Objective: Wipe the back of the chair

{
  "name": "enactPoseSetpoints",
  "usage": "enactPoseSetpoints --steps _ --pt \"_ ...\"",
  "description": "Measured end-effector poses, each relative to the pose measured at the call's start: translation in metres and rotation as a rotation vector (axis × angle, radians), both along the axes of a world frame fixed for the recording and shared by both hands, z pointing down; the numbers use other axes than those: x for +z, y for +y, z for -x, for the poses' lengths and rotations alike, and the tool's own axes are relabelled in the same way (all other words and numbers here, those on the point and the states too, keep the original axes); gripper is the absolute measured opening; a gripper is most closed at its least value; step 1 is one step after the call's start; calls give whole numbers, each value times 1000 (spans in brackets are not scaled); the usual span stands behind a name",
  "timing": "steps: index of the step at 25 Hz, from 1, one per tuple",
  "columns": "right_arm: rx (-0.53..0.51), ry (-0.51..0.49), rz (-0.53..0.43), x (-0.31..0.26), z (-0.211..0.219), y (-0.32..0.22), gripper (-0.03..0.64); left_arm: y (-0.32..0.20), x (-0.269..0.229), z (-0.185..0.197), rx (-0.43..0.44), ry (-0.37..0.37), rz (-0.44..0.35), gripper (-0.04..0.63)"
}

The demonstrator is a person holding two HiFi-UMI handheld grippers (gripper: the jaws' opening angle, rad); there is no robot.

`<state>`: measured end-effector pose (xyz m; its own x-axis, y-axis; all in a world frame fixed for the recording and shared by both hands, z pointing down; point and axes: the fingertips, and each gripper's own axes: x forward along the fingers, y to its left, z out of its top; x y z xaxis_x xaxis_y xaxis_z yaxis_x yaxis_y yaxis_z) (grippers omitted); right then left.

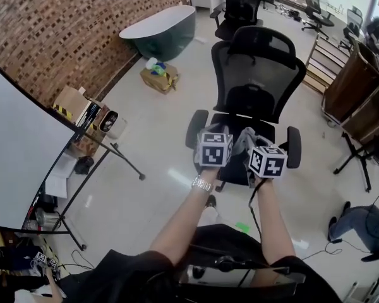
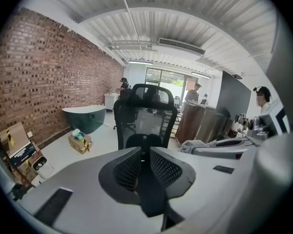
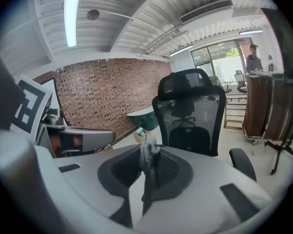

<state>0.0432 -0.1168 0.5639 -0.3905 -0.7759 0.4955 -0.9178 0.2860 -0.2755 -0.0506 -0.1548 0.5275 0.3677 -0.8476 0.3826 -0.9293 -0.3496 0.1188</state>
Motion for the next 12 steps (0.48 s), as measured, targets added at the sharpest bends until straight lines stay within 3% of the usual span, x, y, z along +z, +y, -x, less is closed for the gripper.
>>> enactPoseSetpoints --steps 6,12 --pt "62 10 -20 -14 -13 -74 49 -80 -12 -16 52 -6 -22 61" --pt "113 27 -3 -12 -56 -108 49 -115 -3 -50 89 3 10 61"
